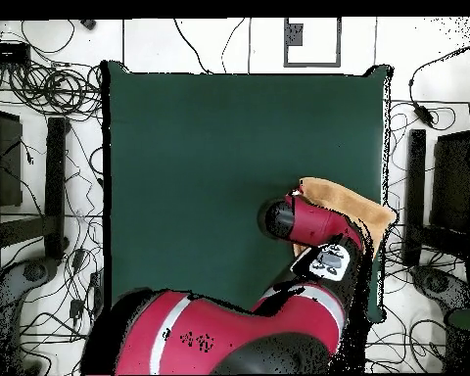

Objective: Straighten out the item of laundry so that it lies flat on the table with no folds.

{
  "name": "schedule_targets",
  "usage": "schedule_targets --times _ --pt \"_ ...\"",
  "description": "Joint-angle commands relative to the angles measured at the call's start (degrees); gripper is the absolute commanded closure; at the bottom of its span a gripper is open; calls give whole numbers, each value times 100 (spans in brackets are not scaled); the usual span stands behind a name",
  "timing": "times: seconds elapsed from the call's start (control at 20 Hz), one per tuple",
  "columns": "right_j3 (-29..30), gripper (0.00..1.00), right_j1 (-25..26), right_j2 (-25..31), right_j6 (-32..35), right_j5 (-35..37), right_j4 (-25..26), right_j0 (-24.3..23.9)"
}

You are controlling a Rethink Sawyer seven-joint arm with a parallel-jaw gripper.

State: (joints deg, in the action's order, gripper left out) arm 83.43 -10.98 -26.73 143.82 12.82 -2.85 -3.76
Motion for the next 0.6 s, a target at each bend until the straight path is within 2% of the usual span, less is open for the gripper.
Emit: schedule_targets --times 0.05,0.4,0.6 --pt "-358 100 1244 739 101 -1330 503 -635" --pt "-531 100 1306 921 -186 -1961 1205 -1074" --pt "-680 100 1260 1172 -426 -2119 1875 -1459"
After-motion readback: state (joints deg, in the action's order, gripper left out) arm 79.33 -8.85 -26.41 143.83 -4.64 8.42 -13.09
